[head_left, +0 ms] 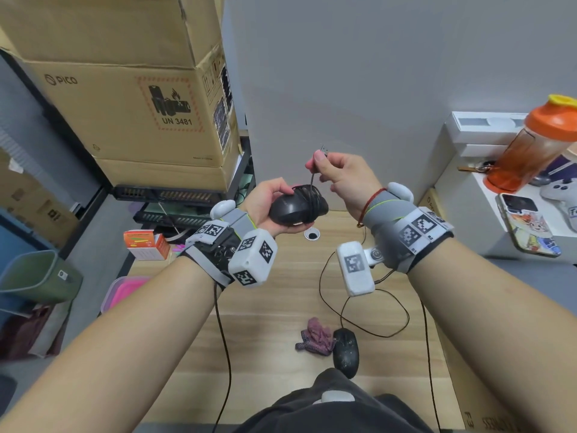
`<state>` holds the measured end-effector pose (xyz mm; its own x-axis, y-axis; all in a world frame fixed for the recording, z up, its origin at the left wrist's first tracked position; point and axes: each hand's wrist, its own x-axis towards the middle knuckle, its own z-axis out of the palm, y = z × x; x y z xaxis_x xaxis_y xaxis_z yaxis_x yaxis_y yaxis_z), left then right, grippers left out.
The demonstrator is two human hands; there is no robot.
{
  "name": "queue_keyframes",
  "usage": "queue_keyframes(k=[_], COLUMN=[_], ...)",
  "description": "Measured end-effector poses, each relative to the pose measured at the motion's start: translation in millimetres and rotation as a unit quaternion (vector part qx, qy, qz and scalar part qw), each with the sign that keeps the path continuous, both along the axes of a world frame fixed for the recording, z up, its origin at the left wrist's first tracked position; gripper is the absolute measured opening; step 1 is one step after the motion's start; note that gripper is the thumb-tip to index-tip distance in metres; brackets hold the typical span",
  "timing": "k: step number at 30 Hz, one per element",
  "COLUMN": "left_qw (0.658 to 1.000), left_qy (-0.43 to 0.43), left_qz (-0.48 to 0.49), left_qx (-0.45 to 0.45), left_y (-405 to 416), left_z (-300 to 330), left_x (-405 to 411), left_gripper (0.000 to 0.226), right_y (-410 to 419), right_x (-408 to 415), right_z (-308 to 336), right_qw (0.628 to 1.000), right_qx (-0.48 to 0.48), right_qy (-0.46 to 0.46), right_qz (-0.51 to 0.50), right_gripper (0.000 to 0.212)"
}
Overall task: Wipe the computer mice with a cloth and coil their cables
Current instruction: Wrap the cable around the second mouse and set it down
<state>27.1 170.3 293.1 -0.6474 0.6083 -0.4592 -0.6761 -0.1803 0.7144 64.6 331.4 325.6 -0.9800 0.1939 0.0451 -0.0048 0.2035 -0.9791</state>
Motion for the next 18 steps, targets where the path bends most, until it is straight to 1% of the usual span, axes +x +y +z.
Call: queue_keyframes(k=[1,3,5,7,9,10,12,14,15,16,18], left_qw=[1.000,0.998,0.993,0.989,0.988,0.987,0.984,0.981,0.979,0.977,0.974], left_qy=[0.016,0.059,0.110,0.131,0.113,0.107,0.103,0.111,0.119,0.129,0.145], left_qz=[0.014,0.034,0.033,0.052,0.102,0.120,0.141,0.153,0.159,0.163,0.168], left_qx=[-0.007,-0.016,-0.029,-0.039,-0.035,-0.029,-0.026,-0.032,-0.036,-0.040,-0.047], left_y=[1,2,5,7,9,9,11,12,12,11,10], left_z=[0,1,5,8,9,10,10,9,8,7,4], left_x=[-1,-2,-3,-3,-4,-4,-4,-4,-5,-6,-6], left_gripper=[0.030,0.033,0.026,0.021,0.029,0.033,0.037,0.035,0.033,0.032,0.029], right_y=[1,0,0,-2,-6,-8,-9,-8,-6,-5,-2], right_x=[1,3,6,7,8,7,4,3,2,1,-2], right_z=[4,8,9,6,3,0,-4,-5,-6,-6,-6], right_qw=[1.000,0.995,0.985,0.977,0.980,0.984,0.989,0.987,0.985,0.982,0.981], right_qx=[0.000,-0.016,-0.009,0.016,0.014,0.007,-0.005,-0.016,-0.027,-0.040,-0.047], right_qy=[0.005,-0.018,-0.064,-0.094,-0.110,-0.116,-0.126,-0.148,-0.163,-0.172,-0.171], right_qz=[0.022,0.095,0.161,0.192,0.165,0.133,0.077,0.056,0.057,0.064,0.079], right_gripper=[0.028,0.032,0.035,0.029,0.018,0.025,0.046,0.057,0.056,0.050,0.030])
